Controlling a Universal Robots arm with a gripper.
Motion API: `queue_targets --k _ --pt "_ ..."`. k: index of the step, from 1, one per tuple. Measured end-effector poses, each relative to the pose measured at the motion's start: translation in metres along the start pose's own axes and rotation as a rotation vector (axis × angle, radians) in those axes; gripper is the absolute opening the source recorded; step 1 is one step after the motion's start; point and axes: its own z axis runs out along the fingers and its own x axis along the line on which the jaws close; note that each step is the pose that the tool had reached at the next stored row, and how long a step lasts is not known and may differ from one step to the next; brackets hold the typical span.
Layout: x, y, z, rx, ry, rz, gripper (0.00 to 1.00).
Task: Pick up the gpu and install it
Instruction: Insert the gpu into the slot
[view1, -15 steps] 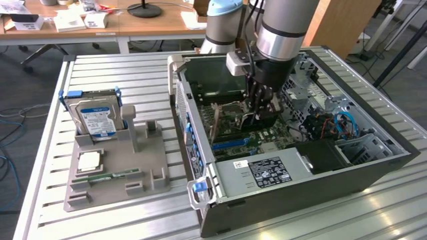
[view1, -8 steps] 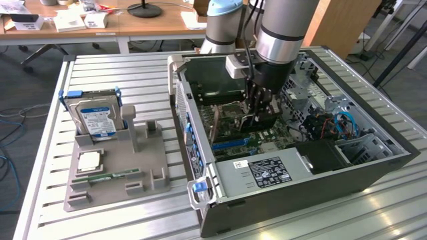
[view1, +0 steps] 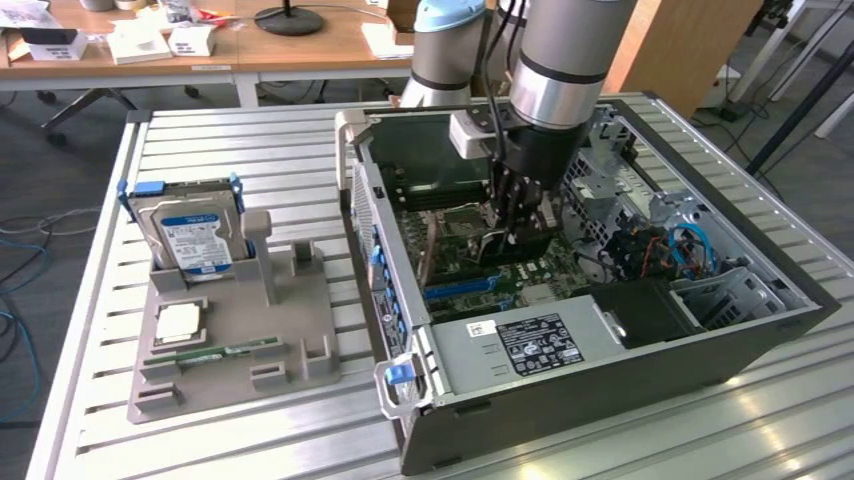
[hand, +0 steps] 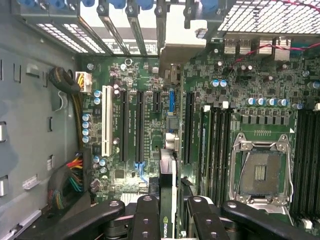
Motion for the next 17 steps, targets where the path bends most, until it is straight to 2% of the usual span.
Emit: queue_targets --k 6,12,17 --pt "-0.0001 0.0059 0.0003 -0.0001 0.0003 0.0 0.26" --pt "0.0 0.0063 0.0006 -0.0001 0.0002 0.0 0.26" --pt "-0.0001 0.0069 0.0056 -0.0001 0.0003 0.0 0.26"
